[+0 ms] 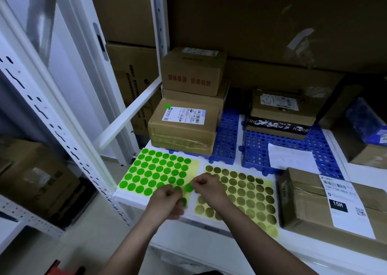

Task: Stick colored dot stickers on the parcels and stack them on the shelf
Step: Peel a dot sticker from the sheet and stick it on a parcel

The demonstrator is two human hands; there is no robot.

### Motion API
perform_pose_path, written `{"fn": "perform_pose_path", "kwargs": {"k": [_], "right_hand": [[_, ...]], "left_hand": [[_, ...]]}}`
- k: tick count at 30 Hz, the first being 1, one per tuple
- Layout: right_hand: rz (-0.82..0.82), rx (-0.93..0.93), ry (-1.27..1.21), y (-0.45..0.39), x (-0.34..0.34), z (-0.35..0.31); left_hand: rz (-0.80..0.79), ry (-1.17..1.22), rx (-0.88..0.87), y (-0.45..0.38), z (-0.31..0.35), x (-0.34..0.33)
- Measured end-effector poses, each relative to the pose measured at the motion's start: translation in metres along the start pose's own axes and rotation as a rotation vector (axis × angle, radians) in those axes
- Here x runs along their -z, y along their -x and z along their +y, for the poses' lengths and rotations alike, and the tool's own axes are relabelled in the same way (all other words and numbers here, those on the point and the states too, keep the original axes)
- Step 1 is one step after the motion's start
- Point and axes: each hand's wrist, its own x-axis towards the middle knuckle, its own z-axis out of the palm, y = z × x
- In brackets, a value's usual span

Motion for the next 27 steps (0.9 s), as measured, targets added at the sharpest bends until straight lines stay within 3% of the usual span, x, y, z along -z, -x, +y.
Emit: {"fn": "perform_pose_path", "kwargs": {"k": [4, 8, 20, 27], "right_hand": [[0.064, 0.026, -0.214, 0.022, 0.03, -0.009], [0.134, 0.061, -0.293, 0.043, 0.079, -0.012], [0.309, 0.01, -0.337, 0.109, 0.199, 0.031], [0.462, -0.047, -0.186, 0.135, 0.233, 0.065]], "left_hand": [[0.072, -0.09, -0.266, 0.003, 0.015, -0.029], [0.084, -0.065, -0.388, 0.01, 0.035, -0.065], [-0.238, -0.124, -0.486, 0.046, 0.066, -0.176], [-0.225, -0.404, -0.5, 0.061, 0.06, -0.233]]}}
